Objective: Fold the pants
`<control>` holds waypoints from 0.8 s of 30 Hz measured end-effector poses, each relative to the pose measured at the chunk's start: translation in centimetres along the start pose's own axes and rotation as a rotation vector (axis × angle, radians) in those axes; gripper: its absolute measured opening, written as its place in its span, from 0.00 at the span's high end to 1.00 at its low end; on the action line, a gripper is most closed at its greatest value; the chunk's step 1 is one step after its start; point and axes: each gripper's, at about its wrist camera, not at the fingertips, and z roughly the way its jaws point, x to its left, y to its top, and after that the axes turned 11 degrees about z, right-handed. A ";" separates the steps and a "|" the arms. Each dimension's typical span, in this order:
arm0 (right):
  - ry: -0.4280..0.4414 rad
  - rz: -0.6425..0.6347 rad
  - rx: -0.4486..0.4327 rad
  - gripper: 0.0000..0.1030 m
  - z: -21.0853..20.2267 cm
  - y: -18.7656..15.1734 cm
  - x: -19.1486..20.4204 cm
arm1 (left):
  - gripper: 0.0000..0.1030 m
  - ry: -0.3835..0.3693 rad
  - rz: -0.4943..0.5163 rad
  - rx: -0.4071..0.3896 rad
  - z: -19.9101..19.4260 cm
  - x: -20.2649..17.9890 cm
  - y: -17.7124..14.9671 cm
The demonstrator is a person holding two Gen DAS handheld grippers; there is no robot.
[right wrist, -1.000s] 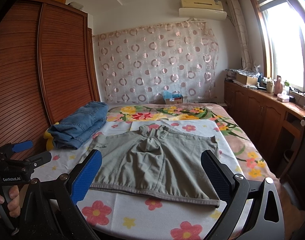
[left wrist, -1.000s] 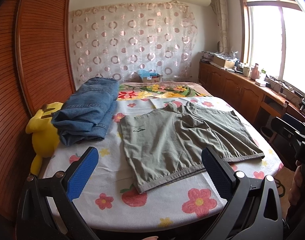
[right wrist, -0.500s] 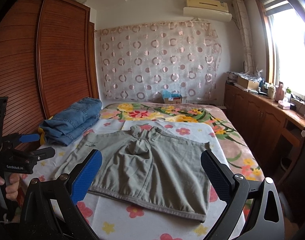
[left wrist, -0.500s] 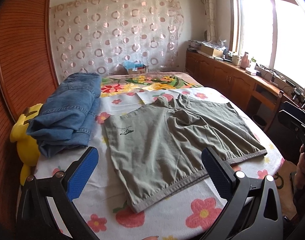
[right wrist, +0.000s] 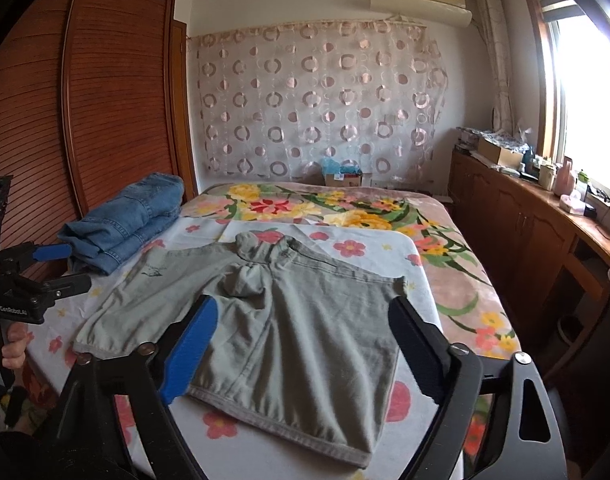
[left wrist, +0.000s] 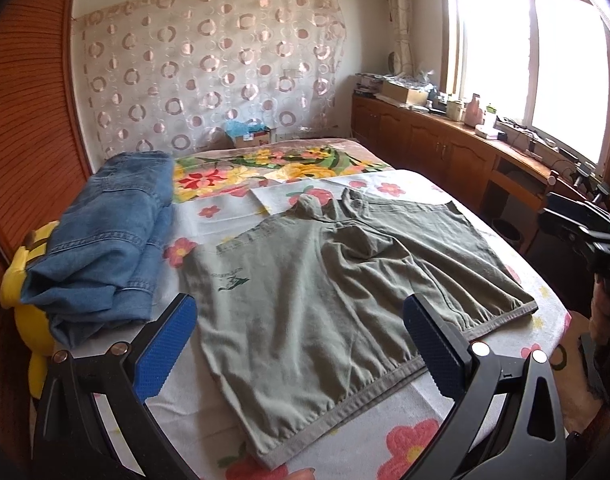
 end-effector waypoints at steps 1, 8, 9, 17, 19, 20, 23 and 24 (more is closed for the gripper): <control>-0.003 0.011 0.008 0.25 0.3 0.3 -0.4 | 0.00 -0.008 -0.001 0.002 0.2 0.0 0.1; -0.020 0.037 0.095 0.49 2.9 2.0 -2.6 | 0.00 -0.046 0.002 0.016 2.0 -0.3 0.6; -0.023 0.045 0.115 0.52 3.6 2.2 -3.0 | 0.00 -0.051 -0.001 0.022 2.3 -0.3 0.5; -0.062 0.107 0.250 0.65 8.0 4.6 -5.7 | 0.00 -0.080 -0.013 0.083 4.6 -0.2 -0.9; -0.079 0.112 0.283 0.68 9.1 5.2 -5.8 | 0.00 -0.086 -0.014 0.101 5.2 -0.3 -1.3; -0.088 0.110 0.296 0.69 9.5 5.6 -5.9 | 0.00 -0.089 -0.014 0.108 5.4 -0.3 -1.4; -0.112 0.108 0.332 0.71 10.8 6.4 -5.5 | 0.00 -0.098 -0.014 0.131 6.1 -0.3 -2.0; -0.118 0.111 0.343 0.72 11.0 6.5 -5.5 | 0.00 -0.098 -0.013 0.136 6.3 -0.3 -2.0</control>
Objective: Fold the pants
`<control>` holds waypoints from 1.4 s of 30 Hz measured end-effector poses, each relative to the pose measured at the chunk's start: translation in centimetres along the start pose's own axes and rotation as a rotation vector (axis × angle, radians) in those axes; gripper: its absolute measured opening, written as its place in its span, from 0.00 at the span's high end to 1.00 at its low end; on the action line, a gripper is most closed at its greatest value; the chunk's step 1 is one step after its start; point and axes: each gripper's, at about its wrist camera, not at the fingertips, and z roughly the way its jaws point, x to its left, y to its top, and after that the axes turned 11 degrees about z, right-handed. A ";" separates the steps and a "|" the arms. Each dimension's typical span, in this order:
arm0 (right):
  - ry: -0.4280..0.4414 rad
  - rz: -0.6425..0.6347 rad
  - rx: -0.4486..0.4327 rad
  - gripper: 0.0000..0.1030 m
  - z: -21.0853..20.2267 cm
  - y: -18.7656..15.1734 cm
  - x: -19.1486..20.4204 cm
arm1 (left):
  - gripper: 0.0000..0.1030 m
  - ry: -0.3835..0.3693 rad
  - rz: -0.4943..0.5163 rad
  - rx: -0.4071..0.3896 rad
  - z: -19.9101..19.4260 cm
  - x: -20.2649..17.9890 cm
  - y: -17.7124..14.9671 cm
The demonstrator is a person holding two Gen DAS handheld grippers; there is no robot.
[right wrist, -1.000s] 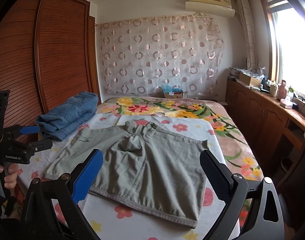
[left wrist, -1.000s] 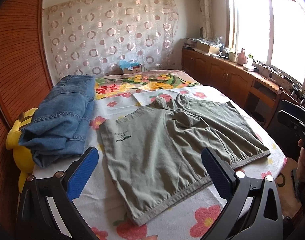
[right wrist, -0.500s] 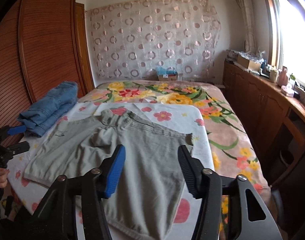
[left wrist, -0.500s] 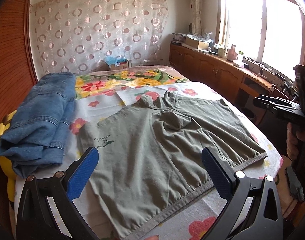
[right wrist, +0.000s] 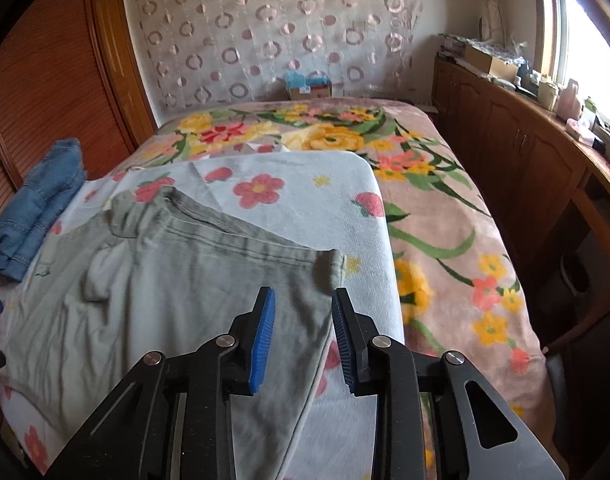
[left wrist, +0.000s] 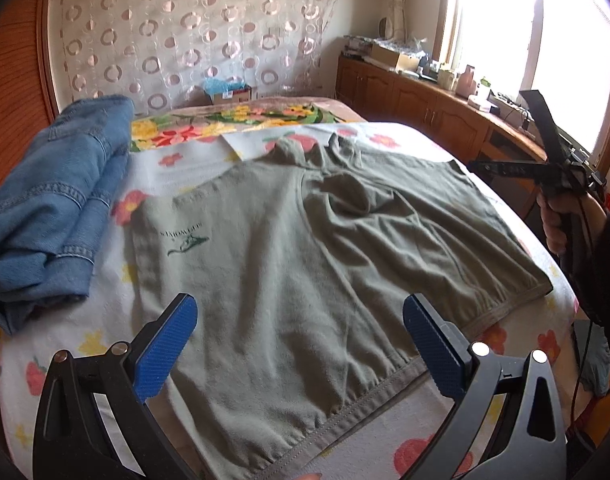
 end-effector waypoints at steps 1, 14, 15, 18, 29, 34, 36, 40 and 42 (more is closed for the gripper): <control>-0.005 0.005 0.008 0.72 0.2 0.2 0.1 | 0.00 0.000 0.001 0.004 0.2 0.0 -0.1; -0.045 0.035 0.035 0.91 -1.7 0.4 0.5 | 0.00 -0.004 0.001 0.043 1.9 0.1 -1.1; -0.042 0.036 0.033 0.96 -2.1 0.3 0.4 | 0.00 -0.005 0.002 0.046 2.0 0.2 -1.2; -0.070 0.039 -0.015 0.97 -2.0 1.3 0.1 | 0.00 -0.008 0.003 0.043 2.0 0.2 -1.3; -0.115 0.057 -0.064 0.91 -4.7 0.0 -0.4 | 0.00 -0.014 -0.005 0.065 2.5 0.5 -1.4; -0.017 0.000 -0.063 0.66 -6.9 -2.6 1.5 | 0.00 -0.022 -0.013 0.100 3.2 0.6 -1.4; 0.023 -0.031 -0.055 0.59 -8.1 -4.7 2.1 | 0.00 -0.022 -0.013 0.112 3.4 0.6 -1.4; 0.068 -0.098 -0.053 0.51 -11.5 -9.7 3.0 | 0.00 0.007 0.019 0.134 3.6 0.0 -1.4; 0.095 -0.113 -0.042 0.47 -12.7 -12.1 3.1 | 0.00 0.036 0.050 0.154 3.9 -0.6 -1.3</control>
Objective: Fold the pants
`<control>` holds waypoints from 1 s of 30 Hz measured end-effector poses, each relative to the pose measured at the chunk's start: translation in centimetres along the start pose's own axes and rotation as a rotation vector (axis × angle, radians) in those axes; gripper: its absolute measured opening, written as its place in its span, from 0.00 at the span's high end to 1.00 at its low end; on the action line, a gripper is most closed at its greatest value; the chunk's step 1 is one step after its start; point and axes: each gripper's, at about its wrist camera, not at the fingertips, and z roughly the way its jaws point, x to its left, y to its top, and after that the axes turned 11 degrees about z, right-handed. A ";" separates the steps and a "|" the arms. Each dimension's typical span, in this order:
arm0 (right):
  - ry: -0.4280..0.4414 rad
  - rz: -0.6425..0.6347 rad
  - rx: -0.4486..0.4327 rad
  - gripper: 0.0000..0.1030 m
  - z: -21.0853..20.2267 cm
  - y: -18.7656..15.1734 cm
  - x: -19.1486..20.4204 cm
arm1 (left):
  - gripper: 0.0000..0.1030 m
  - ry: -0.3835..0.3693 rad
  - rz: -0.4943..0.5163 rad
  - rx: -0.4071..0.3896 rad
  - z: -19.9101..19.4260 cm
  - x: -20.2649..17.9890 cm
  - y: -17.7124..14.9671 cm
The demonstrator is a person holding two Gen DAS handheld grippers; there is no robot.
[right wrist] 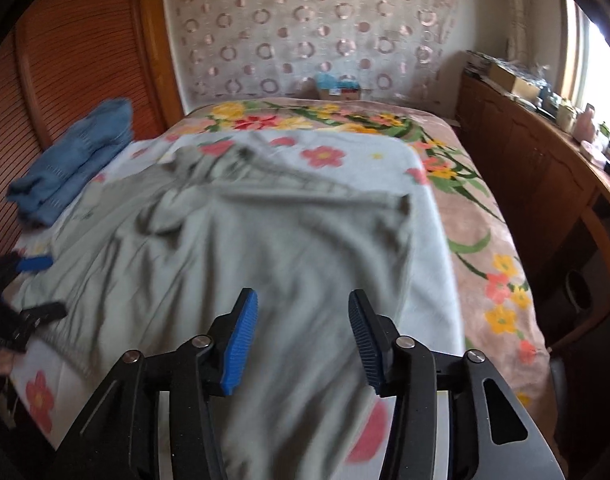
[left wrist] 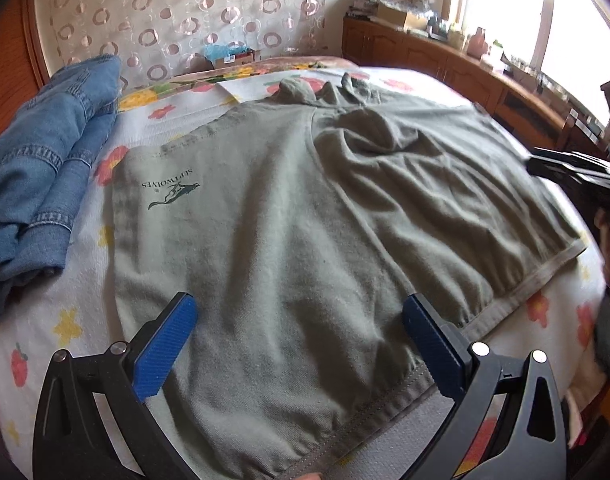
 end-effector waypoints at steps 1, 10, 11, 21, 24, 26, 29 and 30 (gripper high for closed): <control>0.003 -0.005 0.006 0.46 0.0 -0.7 0.4 | 0.00 -0.001 0.000 -0.002 0.0 -0.1 0.0; -0.070 -0.016 0.014 0.44 -2.5 -5.1 1.2 | 0.00 0.006 -0.010 -0.004 -0.1 0.0 -0.1; -0.083 -0.030 -0.003 0.44 -2.9 -5.4 1.3 | 0.00 0.006 -0.010 -0.005 -0.1 0.0 -0.1; -0.096 -0.017 -0.016 0.33 -2.9 -4.8 2.3 | 0.00 -0.008 0.006 0.007 -0.4 0.0 -0.2; -0.098 -0.017 -0.017 0.33 -1.7 -3.9 2.4 | 0.00 -0.016 -0.002 -0.010 -1.6 0.4 -0.9; -0.105 -0.018 -0.020 0.33 -1.4 -3.7 2.5 | 0.00 -0.021 -0.030 -0.047 -3.0 1.2 -1.6; -0.107 -0.017 -0.023 0.33 -1.1 -3.7 2.6 | 0.01 -0.051 -0.087 -0.081 -4.7 2.7 -2.8; -0.106 -0.017 -0.024 0.33 -1.1 -3.7 2.6 | 0.02 -0.052 -0.098 -0.088 -5.3 3.1 -3.3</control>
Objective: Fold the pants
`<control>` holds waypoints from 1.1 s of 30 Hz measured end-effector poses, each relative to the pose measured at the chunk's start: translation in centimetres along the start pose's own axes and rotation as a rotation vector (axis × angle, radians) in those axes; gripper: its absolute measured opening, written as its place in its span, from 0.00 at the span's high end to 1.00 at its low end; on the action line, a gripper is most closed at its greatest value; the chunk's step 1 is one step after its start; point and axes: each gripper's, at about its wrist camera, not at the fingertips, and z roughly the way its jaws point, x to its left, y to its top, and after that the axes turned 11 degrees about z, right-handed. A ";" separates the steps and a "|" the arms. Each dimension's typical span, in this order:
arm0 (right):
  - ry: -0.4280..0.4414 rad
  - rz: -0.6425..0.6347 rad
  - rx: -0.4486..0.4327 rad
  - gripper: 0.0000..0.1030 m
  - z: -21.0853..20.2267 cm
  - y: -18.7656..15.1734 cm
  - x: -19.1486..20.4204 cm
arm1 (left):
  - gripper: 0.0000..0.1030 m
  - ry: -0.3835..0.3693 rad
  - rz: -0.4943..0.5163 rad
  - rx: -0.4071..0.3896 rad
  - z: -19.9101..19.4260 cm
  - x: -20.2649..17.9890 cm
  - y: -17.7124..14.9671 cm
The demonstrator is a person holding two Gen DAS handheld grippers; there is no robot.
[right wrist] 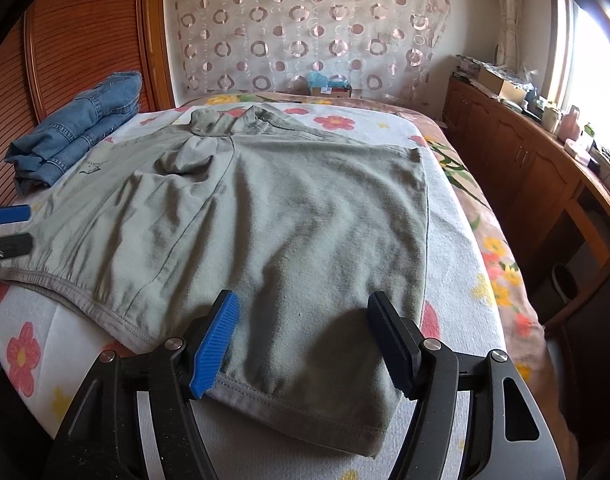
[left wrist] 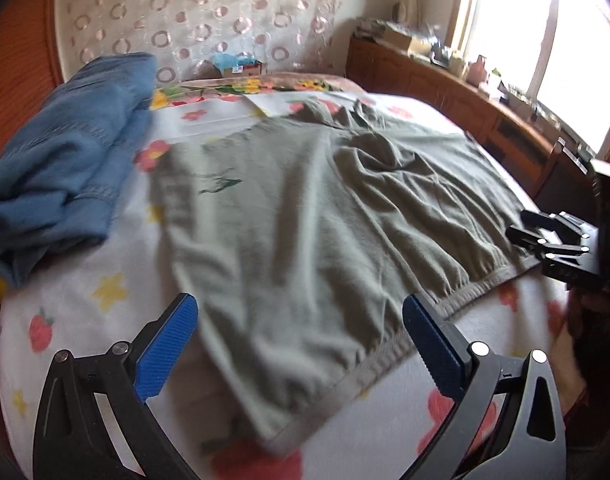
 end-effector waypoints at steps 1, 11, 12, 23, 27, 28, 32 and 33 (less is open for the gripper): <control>0.001 0.001 0.000 0.33 0.0 0.0 0.0 | 0.03 0.007 -0.007 -0.002 -0.4 0.2 -0.4; 0.000 0.001 -0.002 0.33 0.0 -0.1 -0.2 | 0.31 0.015 -0.066 0.003 -1.7 1.4 -4.0; 0.000 0.002 -0.002 0.33 0.0 -0.1 -0.3 | 0.32 0.013 -0.073 0.000 -1.9 1.5 -4.2; -0.001 0.000 -0.004 0.33 0.1 0.0 -0.4 | 0.60 0.004 -0.086 -0.018 -3.0 1.9 -5.5; -0.001 0.000 -0.004 0.33 0.2 0.0 -0.5 | 0.67 -0.005 -0.074 -0.010 -2.6 1.4 -5.5; -0.002 0.000 -0.005 0.33 0.2 0.0 -0.5 | 0.68 -0.008 -0.072 -0.007 -2.5 1.3 -5.5; -0.002 0.000 -0.005 0.33 0.2 0.0 -0.5 | 0.78 -0.007 -0.055 -0.010 -2.3 0.9 -5.4; -0.002 0.000 -0.005 0.33 0.2 0.0 -0.5 | 0.83 -0.012 -0.053 -0.013 -2.2 0.8 -5.3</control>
